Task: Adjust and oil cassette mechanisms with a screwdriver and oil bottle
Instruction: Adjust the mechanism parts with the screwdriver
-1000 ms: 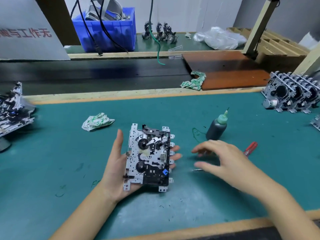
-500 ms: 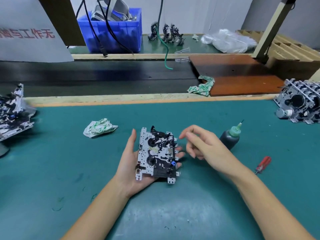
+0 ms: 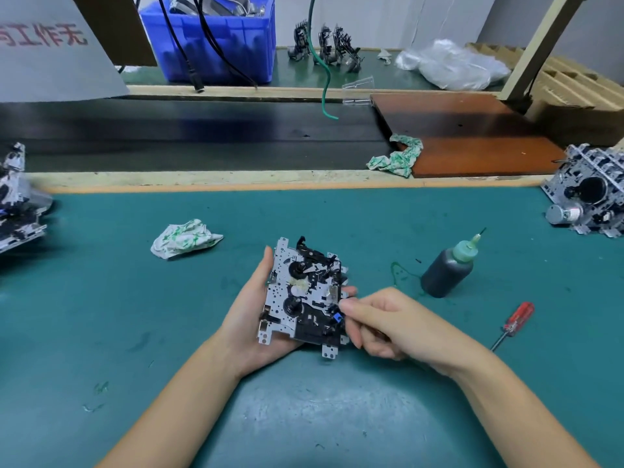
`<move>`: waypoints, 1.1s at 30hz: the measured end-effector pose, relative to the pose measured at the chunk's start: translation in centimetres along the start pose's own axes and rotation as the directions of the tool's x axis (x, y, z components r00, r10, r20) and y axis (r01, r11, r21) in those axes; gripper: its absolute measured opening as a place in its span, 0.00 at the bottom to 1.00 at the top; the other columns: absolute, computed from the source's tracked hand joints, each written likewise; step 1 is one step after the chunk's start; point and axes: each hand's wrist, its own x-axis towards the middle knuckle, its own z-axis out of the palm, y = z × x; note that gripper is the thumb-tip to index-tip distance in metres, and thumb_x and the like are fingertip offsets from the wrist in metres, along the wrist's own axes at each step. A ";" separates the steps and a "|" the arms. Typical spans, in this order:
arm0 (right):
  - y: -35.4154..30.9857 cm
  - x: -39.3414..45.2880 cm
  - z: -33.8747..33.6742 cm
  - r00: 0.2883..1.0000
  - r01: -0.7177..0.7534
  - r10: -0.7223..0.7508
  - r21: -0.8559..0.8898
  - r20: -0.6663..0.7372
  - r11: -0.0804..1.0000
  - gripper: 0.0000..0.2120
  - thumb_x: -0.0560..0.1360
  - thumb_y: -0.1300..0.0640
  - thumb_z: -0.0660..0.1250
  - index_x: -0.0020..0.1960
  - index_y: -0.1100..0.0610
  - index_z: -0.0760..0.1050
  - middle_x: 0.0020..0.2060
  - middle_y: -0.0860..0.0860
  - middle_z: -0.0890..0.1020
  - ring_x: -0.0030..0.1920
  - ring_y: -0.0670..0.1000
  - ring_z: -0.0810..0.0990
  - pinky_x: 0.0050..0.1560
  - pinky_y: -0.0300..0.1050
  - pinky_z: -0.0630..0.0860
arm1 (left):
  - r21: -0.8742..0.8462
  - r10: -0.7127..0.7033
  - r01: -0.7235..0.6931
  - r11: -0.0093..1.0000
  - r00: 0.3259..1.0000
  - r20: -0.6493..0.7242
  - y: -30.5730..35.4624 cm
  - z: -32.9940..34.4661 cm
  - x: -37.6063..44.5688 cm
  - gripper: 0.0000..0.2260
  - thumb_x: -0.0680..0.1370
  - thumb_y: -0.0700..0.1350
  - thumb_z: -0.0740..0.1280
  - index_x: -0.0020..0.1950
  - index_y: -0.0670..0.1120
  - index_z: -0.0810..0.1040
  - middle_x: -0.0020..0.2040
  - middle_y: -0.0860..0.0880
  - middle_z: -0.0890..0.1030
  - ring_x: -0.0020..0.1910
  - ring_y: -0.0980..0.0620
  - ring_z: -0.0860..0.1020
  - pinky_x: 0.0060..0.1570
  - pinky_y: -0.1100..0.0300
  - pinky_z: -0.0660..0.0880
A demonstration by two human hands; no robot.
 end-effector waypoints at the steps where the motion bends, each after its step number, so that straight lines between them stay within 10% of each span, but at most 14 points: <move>1: 0.0 0.1 0.2 1.000 -0.027 0.027 -0.003 -0.003 1.000 0.23 0.80 0.50 0.57 0.27 0.52 0.73 0.17 0.47 0.68 0.19 0.46 0.60 0.22 0.33 0.59 | 0.006 -0.004 0.004 1.000 1.000 -0.001 0.0 0.0 -0.1 0.35 0.76 0.68 0.52 0.58 0.40 0.81 0.61 0.37 0.78 0.59 0.42 0.79 0.56 0.49 0.78; 33: -0.6 0.0 -0.2 0.971 -0.208 0.213 -0.056 0.107 0.977 0.27 0.82 0.49 0.52 0.26 0.56 0.59 0.15 0.47 0.57 0.15 0.45 0.55 0.19 0.34 0.55 | 0.127 0.038 -0.030 0.991 0.997 -0.060 -0.3 0.7 0.0 0.31 0.75 0.67 0.53 0.51 0.44 0.85 0.56 0.40 0.82 0.54 0.45 0.82 0.44 0.55 0.80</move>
